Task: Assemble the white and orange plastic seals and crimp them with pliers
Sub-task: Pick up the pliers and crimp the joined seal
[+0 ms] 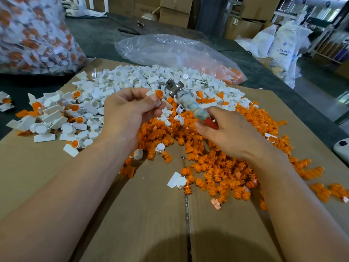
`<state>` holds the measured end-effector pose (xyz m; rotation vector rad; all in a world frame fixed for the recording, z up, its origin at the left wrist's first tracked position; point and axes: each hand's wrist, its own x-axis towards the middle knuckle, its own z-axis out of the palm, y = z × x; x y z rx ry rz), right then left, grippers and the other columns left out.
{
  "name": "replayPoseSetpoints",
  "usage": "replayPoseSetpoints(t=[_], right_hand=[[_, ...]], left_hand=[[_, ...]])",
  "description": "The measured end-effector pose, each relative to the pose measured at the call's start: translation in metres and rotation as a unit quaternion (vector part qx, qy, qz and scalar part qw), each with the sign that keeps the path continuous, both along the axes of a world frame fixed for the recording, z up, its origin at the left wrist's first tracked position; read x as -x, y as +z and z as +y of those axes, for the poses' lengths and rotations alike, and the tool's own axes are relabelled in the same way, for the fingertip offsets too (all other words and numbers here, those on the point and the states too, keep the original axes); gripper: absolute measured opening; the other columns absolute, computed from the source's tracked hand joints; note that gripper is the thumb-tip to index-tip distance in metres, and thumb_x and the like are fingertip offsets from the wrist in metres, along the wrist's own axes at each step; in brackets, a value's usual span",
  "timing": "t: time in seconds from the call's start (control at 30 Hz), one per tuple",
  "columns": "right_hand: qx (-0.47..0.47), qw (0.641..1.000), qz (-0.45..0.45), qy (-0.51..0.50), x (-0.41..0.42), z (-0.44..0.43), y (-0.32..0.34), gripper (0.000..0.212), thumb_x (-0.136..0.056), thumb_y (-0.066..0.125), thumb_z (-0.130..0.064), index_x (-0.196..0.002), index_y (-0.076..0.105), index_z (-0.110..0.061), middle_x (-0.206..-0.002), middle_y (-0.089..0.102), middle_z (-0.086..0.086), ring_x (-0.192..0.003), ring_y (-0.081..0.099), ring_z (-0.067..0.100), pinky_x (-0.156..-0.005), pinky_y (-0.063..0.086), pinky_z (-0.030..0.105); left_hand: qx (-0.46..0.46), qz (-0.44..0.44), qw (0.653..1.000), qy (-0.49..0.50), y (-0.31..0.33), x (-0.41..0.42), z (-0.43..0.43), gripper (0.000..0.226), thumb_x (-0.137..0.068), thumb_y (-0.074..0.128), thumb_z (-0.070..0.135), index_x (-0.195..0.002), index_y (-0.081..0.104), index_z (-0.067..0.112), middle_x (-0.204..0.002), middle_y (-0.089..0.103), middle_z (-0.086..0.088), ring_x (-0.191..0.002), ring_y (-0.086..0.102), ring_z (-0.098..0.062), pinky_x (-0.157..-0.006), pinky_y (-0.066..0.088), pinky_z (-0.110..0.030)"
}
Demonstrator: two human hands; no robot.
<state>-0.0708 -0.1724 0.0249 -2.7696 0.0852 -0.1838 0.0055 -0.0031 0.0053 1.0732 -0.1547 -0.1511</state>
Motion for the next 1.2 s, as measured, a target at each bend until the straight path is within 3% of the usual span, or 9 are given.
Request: replayPoseSetpoints(t=[0.13, 0.27, 0.4, 0.53, 0.67, 0.8, 1.03, 1.2], right_hand=[[0.006, 1.0, -0.001, 0.015, -0.0001, 0.0004, -0.0019, 0.029, -0.087, 0.044, -0.048, -0.101, 0.049, -0.024, -0.076, 0.044, -0.015, -0.067, 0.042, 0.002, -0.054, 0.027, 0.015], [0.011, 1.0, 0.007, 0.021, -0.0016, 0.0028, -0.0037, 0.035, -0.087, 0.046, -0.047, -0.108, 0.05, -0.02, -0.078, 0.044, -0.015, -0.071, 0.047, 0.006, -0.057, 0.032, 0.02], [0.039, 0.999, -0.004, 0.03, -0.0023, 0.0032, -0.0044, 0.025, -0.086, 0.045, -0.049, -0.092, 0.044, -0.025, -0.075, 0.04, -0.015, -0.073, 0.042, 0.009, -0.058, 0.03, 0.021], [0.093, 0.995, -0.027, 0.033, -0.0018, 0.006, -0.002, 0.027, -0.081, 0.037, -0.054, -0.068, 0.031, -0.032, -0.07, 0.036, -0.014, -0.077, 0.034, 0.012, -0.06, 0.022, 0.03], [0.107, 0.993, -0.035, 0.032, -0.0028, 0.0051, -0.0036, 0.029, -0.083, 0.039, -0.053, -0.067, 0.029, -0.031, -0.068, 0.037, -0.013, -0.067, 0.033, 0.009, -0.055, 0.024, 0.023], [0.082, 0.996, -0.028, 0.033, -0.0025, 0.0045, -0.0065, 0.028, -0.088, 0.047, -0.047, -0.073, 0.031, -0.03, -0.067, 0.038, -0.014, -0.06, 0.035, 0.002, -0.051, 0.024, 0.023], [0.03, 0.999, -0.011, 0.041, -0.0017, 0.006, -0.0074, 0.031, -0.088, 0.052, -0.043, -0.068, 0.032, -0.03, -0.065, 0.042, -0.01, -0.059, 0.04, 0.007, -0.051, 0.028, 0.028], [0.004, 0.999, -0.008, 0.044, -0.0026, 0.0084, -0.0095, 0.03, -0.089, 0.053, -0.04, -0.068, 0.034, -0.029, -0.064, 0.044, -0.008, -0.057, 0.042, 0.008, -0.05, 0.028, 0.027]], left_hand=[[0.001, -0.009, 1.0, 0.008, -0.0004, -0.0004, -0.0011, 0.012, -0.08, 0.061, -0.006, -0.075, 0.058, 0.005, -0.055, 0.065, 0.0, -0.06, 0.068, -0.015, -0.051, 0.05, -0.015], [0.004, -0.009, 1.0, 0.012, -0.001, -0.0012, -0.0018, 0.012, -0.078, 0.062, -0.007, -0.075, 0.058, 0.004, -0.053, 0.064, 0.002, -0.056, 0.067, -0.013, -0.05, 0.05, -0.015], [0.006, -0.012, 1.0, 0.009, -0.0019, -0.0017, -0.0024, 0.013, -0.078, 0.061, -0.008, -0.074, 0.058, 0.004, -0.051, 0.062, 0.006, -0.054, 0.066, -0.01, -0.053, 0.052, -0.016], [0.015, -0.006, 1.0, 0.001, -0.0028, -0.0024, -0.0018, 0.013, -0.077, 0.061, -0.007, -0.072, 0.058, 0.004, -0.051, 0.063, 0.006, -0.054, 0.065, -0.01, -0.053, 0.052, -0.015], [0.017, 0.011, 1.0, -0.017, -0.0039, -0.0041, -0.0025, 0.016, -0.08, 0.058, -0.008, -0.07, 0.058, 0.005, -0.055, 0.064, 0.003, -0.056, 0.066, -0.011, -0.053, 0.051, -0.014], [-0.006, 0.01, 1.0, -0.019, -0.0052, -0.0046, -0.0021, 0.019, -0.083, 0.056, -0.009, -0.069, 0.057, 0.005, -0.056, 0.065, 0.002, -0.057, 0.067, -0.013, -0.051, 0.051, -0.015], [-0.044, -0.003, 0.999, -0.017, -0.0041, -0.0023, -0.0027, 0.021, -0.086, 0.053, -0.008, -0.07, 0.054, 0.004, -0.05, 0.062, 0.004, -0.052, 0.064, -0.011, -0.05, 0.052, -0.016], [-0.058, -0.011, 0.998, 0.002, -0.002, 0.0012, -0.0032, 0.022, -0.088, 0.051, -0.01, -0.071, 0.052, 0.005, -0.058, 0.06, -0.005, -0.048, 0.061, -0.012, -0.048, 0.05, -0.017]])
